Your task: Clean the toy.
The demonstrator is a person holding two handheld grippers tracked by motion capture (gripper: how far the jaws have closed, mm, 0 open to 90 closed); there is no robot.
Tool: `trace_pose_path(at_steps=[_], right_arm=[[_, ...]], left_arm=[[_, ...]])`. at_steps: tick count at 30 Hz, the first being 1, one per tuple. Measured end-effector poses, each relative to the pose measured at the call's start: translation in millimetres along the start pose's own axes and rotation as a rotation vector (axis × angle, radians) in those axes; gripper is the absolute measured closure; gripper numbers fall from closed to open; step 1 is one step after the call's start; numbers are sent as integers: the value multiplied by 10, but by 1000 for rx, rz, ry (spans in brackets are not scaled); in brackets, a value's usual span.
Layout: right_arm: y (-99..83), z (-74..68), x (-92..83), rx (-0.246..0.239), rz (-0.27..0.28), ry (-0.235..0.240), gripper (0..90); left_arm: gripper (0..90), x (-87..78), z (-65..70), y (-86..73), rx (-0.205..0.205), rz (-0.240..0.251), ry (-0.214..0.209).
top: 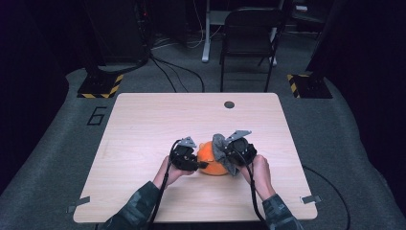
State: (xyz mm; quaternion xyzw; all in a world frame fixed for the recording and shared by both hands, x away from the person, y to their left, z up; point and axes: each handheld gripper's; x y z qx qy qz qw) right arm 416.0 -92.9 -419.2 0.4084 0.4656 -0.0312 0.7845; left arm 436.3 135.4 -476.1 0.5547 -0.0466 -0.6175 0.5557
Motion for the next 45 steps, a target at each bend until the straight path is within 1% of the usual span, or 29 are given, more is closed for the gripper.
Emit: trace_pose_path(at_steps=[1, 2, 4, 5, 7, 10, 11, 14, 16, 17, 20, 23, 24, 25, 29, 30, 31, 33, 34, 35, 36, 37, 38, 39, 40, 42, 43, 44, 45], right_arm=[[-36, 54, 12, 8, -8, -5, 756], [-36, 54, 12, 8, -8, -5, 756], [-76, 94, 31, 40, -23, -7, 756], [-99, 125, 45, 39, -24, -10, 756], [-152, 171, 72, 66, -44, -11, 756], [-179, 202, 95, 67, -46, -16, 757], [-199, 224, 109, 76, -48, -8, 757], [-212, 227, 129, 84, -54, -12, 757], [-215, 231, 131, 82, -56, -8, 757], [-221, 232, 141, 89, -58, -15, 757], [-231, 245, 152, 77, -66, -18, 757], [-263, 256, 200, 80, -87, -38, 757], [-263, 256, 200, 80, -87, -38, 757], [-280, 260, 222, 97, -94, -39, 757], [-303, 286, 255, 88, -97, -37, 757], [-309, 282, 269, 96, -100, -44, 757], [-332, 285, 309, 91, -118, -56, 757], [-365, 293, 368, 91, -132, -61, 757], [-365, 293, 368, 91, -132, -61, 757], [-400, 290, 437, 106, -155, -60, 757], [-400, 290, 437, 106, -155, -60, 757], [-442, 300, 518, 109, -182, -58, 756], [-442, 300, 518, 109, -182, -58, 756], [-485, 302, 603, 114, -204, -60, 756], [-497, 300, 633, 123, -214, -57, 756], [-510, 301, 657, 131, -215, -52, 755], [-502, 310, 645, 113, -222, -55, 755], [-502, 310, 645, 113, -222, -55, 755], [-496, 323, 628, 101, -221, -58, 755]], left_arm=[[664, 0, -4, -1, 0, 2, 0], [664, 0, -4, -1, 0, 2, 0], [664, 0, -4, 0, -1, 1, -2], [663, 1, -3, 1, 0, 2, -2], [663, 2, -5, 2, 2, 3, -2], [663, 1, -5, 1, 1, 2, -2], [663, 4, -4, 2, 3, 5, -3], [663, 5, -1, 2, 3, 6, -2], [663, 5, 0, 2, 3, 5, -3], [663, 5, 1, 2, 3, 6, -3], [663, 5, 0, 3, 6, 6, -2], [663, 6, 1, 3, 5, 7, -2], [663, 6, 1, 3, 5, 7, -2], [663, 6, 1, 4, 8, 8, -2], [663, 7, -1, 3, 8, 9, -5], [663, 8, -1, 2, 4, 10, -7], [663, 8, -1, 2, 6, 10, -6], [663, 9, 0, 2, 7, 10, -4], [663, 9, 0, 2, 7, 10, -4], [663, 8, 0, 1, 7, 10, -4], [663, 7, 2, 0, 5, 9, -5], [663, 6, 2, -1, 5, 9, -4], [663, 6, 2, -1, 5, 9, -4], [663, 6, 3, -2, 5, 9, -4], [663, 6, 3, -2, 5, 9, -4], [663, 5, 5, -4, 7, 10, -3], [663, 2, 0, -4, 8, 10, -3], [662, 2, 0, -4, 8, 10, -3], [662, 0, 0, -4, 8, 9, -3]])
Point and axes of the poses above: each handheld gripper's, and its own axes: x roughly forward along the jaws, y roughly out of its top, z roughly to its right, and after that the axes turned 10 degrees about -x, right-handed
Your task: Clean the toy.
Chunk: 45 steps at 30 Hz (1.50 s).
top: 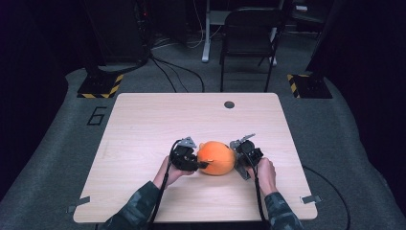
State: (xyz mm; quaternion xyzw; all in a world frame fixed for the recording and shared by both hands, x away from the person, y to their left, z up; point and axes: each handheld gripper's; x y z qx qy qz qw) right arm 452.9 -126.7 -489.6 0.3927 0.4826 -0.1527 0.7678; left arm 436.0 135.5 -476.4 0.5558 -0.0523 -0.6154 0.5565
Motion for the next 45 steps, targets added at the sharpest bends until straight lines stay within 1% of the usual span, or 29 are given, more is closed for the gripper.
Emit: trace_pose_path(at_steps=[3, 4, 5, 6, 7, 9, 10, 12, 13, 14, 15, 16, 18, 20, 25, 27, 28, 29, 30, 31, 32, 33, 34, 35, 36, 37, 39, 43, 45], right_arm=[[11, 67, -152, 21, 23, -3, 756], [28, 120, -335, 33, 71, -16, 756], [28, 120, -335, 33, 71, -16, 756], [67, 126, -552, 35, 131, -40, 756], [67, 126, -552, 35, 131, -40, 756], [123, 80, -774, 31, 182, -44, 756], [188, -2, -959, 16, 239, -38, 755], [220, -50, -1028, 1, 263, -35, 756], [247, -98, -1077, -12, 284, -13, 756], [291, -182, -1092, -42, 298, 43, 756], [291, -182, -1092, -42, 298, 43, 756], [319, -265, -990, -72, 267, 50, 756], [320, -296, -895, -73, 242, 56, 756], [286, -310, -611, -78, 207, 54, 761], [265, -287, -583, -71, 212, 56, 762], [265, -301, -579, -79, 210, 46, 762], [268, -304, -574, -78, 212, 40, 762], [269, -304, -571, -80, 209, 35, 762], [269, -296, -568, -81, 210, 37, 762], [266, -295, -569, -75, 203, 36, 761], [266, -275, -561, -79, 208, 35, 762], [266, -275, -561, -79, 208, 35, 762], [261, -253, -556, -59, 207, 48, 761], [261, -253, -556, -59, 207, 48, 761], [262, -241, -553, -57, 203, 55, 761], [262, -241, -553, -57, 203, 55, 761], [272, -235, -547, -67, 206, 49, 761], [280, -212, -533, -64, 209, 55, 761], [282, -213, -535, -51, 203, 62, 761]], left_arm=[[660, -5, 2, -2, -6, -1, 0], [660, -5, -8, 1, -4, 1, -2], [660, -5, -8, 1, -4, 1, -2], [660, -6, -10, 3, -5, -1, -2], [660, -6, -10, 3, -5, -1, -2], [660, -5, -7, 3, -3, -3, -2], [659, -5, -2, 3, 0, -2, 0], [659, -5, -1, 3, 0, -2, 1], [659, -7, -2, 2, -1, -4, -1], [659, -6, -4, 2, 0, -2, -2], [659, -6, -5, 1, 0, -2, -2], [658, -4, 1, -1, 2, -2, 4], [657, -3, 3, -3, 5, -4, 3], [645, 17, 10, -8, 4, -7, 10], [620, 21, 10, -4, 18, 2, 10], [554, 21, 17, -5, 29, 8, 16], [506, 18, 21, -4, 49, 12, 20], [398, 16, 42, -9, 90, 15, 33], [349, 16, 42, -9, 90, 15, 33], [312, 8, 44, -21, 109, 29, 36], [287, -3, 33, -57, 153, 51, 34], [253, -3, 33, -57, 153, 51, 34], [200, -15, 31, -107, 215, 71, 68], [177, -15, 31, -107, 215, 71, 68], [162, -5, 31, -156, 282, 85, 81], [141, -5, 31, -156, 282, 85, 81], [148, 20, 25, -198, 349, 88, 93], [117, 88, -12, -251, 431, 113, 161], [116, 95, -16, -259, 445, 122, 176]])
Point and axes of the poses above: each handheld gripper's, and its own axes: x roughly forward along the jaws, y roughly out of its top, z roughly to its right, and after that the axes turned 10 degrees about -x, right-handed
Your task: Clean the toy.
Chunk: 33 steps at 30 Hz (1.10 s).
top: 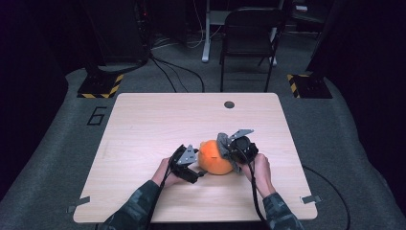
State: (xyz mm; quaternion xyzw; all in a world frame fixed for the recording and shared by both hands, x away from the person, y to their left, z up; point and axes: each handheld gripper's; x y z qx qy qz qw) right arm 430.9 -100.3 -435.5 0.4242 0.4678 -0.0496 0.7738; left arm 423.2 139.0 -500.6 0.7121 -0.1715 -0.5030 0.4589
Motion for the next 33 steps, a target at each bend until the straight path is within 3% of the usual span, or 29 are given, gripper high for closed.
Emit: trace_pose_path(at_steps=[3, 17, 21, 26, 28, 30, 31, 33], right_arm=[[2, 25, 23, 4, 6, -5, 761], [-2, 52, 43, 18, 6, 2, 761], [-10, 60, 57, 17, 19, 4, 761], [-20, 61, 47, 21, 22, 8, 759], [-32, 71, 43, 28, 42, 17, 758], [-43, 99, 11, 50, 66, 38, 756], [-68, 159, -41, 93, 98, 70, 756], [-86, 210, -75, 107, 120, 74, 756]], left_arm=[[114, 55, -1, -33, 35, -20, 30], [185, 147, 3, -52, 57, 3, 19], [335, 172, 54, -72, 62, 9, 53], [491, 160, 63, -90, 78, 16, 50], [518, 156, 51, -89, 45, 10, 40], [563, 149, 51, -80, 42, 7, 43], [598, 145, 43, -84, 38, 11, 37], [608, 143, 37, -85, 29, 13, 33]])
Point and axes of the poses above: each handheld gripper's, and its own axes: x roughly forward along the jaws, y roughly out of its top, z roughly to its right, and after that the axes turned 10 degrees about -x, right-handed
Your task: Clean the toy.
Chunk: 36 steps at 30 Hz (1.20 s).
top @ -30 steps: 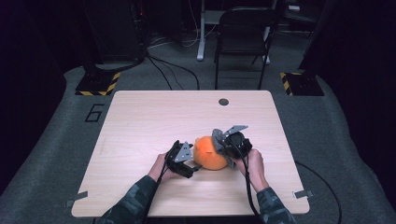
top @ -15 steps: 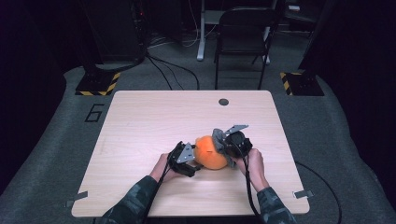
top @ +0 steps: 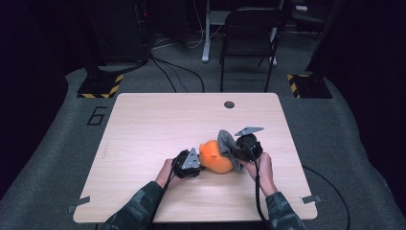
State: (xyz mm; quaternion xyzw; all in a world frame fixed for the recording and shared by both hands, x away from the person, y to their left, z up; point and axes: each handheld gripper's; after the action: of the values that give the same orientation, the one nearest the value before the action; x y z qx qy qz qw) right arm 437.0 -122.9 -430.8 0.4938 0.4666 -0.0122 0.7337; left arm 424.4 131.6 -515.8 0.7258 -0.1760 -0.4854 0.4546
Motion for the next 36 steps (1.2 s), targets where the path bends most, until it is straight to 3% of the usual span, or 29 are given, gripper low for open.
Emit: trace_pose_path(at_steps=[2, 3, 4, 6, 7, 8, 9, 10, 14, 17, 20, 27, 28, 31, 32, 33, 34, 36], right_arm=[[-34, 134, -156, 33, 14, -42, 756], [-34, 134, -156, 33, 14, -42, 756], [-83, 230, -285, 50, 10, -91, 756], [-121, 276, -353, 59, 6, -116, 756], [-244, 329, -483, 56, -15, -153, 755], [-244, 329, -483, 56, -15, -153, 755], [-426, 353, -550, 68, -46, -201, 755], [-514, 365, -553, 71, -70, -207, 754], [-674, 416, -474, 98, -110, -220, 751], [-664, 421, -422, 106, -112, -224, 749], [-648, 389, -330, 81, -132, -217, 745], [-646, 413, -346, 77, -129, -223, 742], [-649, 428, -368, 75, -121, -219, 742], [-652, 441, -387, 81, -118, -227, 742], [-654, 452, -403, 84, -118, -229, 742], [-654, 452, -403, 84, -118, -229, 742], [-658, 470, -410, 82, -111, -231, 742], [-658, 468, -414, 91, -115, -231, 742]], left_arm=[[617, -3, -3, -7, -12, 10, -2], [617, -3, -3, -7, -12, 10, -2], [619, -3, -6, -8, -14, 10, -2], [620, -5, -2, -8, -15, 10, 0], [624, -8, 1, -10, -16, 12, 1], [624, -9, 3, -14, -11, 12, 1], [630, -8, 4, -18, -11, 14, 2], [634, -9, 3, -20, -8, 17, 2], [647, -6, 13, -30, 4, 24, 12], [653, -7, 10, -38, 10, 27, 12], [685, -10, 28, -48, 30, 34, 18], [741, -87, 19, 10, 22, 84, 5], [744, -139, 12, 59, -6, 99, -19], [741, -216, 23, 124, -29, 124, -28], [741, -310, 28, 209, -60, 152, -43], [741, -310, 28, 209, -60, 152, -43], [740, -396, 29, 299, -111, 162, -72], [739, -432, 33, 333, -131, 162, -82]])
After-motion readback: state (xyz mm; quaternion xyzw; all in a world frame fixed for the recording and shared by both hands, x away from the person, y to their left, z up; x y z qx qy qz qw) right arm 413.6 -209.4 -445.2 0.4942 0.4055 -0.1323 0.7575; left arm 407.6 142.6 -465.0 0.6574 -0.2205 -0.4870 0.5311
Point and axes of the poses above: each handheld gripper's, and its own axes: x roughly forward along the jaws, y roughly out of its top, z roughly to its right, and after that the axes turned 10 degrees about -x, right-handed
